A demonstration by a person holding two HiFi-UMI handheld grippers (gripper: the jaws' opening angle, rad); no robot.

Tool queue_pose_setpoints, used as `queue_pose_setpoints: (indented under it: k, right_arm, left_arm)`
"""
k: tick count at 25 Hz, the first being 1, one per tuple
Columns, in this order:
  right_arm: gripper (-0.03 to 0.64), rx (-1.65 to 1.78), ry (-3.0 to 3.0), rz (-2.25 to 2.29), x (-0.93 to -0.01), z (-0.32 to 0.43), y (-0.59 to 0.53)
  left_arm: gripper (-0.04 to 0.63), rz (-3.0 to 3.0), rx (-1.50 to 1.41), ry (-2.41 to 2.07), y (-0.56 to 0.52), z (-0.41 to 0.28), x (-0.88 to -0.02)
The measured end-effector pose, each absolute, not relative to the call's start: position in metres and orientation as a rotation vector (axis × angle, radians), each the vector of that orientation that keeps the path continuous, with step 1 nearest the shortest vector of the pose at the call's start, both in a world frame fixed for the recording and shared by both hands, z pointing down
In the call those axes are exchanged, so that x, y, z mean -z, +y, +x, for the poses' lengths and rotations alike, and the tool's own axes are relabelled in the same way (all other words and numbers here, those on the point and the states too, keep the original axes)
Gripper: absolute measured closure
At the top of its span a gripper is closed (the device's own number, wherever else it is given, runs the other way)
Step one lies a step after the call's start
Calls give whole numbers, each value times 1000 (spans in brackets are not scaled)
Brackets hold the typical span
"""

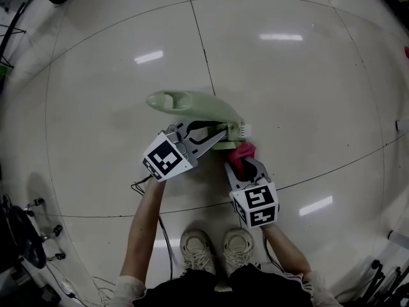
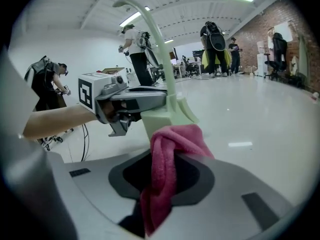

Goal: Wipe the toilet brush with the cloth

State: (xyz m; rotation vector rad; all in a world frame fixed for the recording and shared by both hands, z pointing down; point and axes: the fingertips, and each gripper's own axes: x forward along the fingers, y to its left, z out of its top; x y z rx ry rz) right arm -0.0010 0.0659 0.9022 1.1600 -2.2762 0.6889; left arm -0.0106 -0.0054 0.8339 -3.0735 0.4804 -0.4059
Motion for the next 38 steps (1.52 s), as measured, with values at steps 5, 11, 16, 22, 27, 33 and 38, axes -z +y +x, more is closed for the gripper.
queue_pose_setpoints:
  k: [5, 11, 16, 22, 27, 33, 38]
  right_arm:
    - [522, -608, -2358, 999, -898, -53, 74]
    - [522, -502, -2412, 867, -900, -84, 75]
    - [522, -584, -2474, 950, -886, -38, 88]
    - [522, -675, -2250, 1465, -894, 126, 24]
    - [522, -827, -2320, 1262, -911, 96, -30]
    - [522, -946, -2265, 1101, -936, 73, -28]
    - [522, -781, -2193, 955, -949, 63, -1]
  left_arm:
    - [554, -3080, 415, 469, -4, -11, -834]
    - [554, -3089, 402, 464, -4, -10, -835]
    - [554, -3124, 353, 477, -5, -12, -833]
    - [554, -3142, 323, 479, -7, -15, -833]
    - [554, -3159, 293, 515, -9, -16, -833]
    - [554, -3149, 325, 480, -5, -12, -832]
    - [554, -3157, 295, 506, -7, -15, -831]
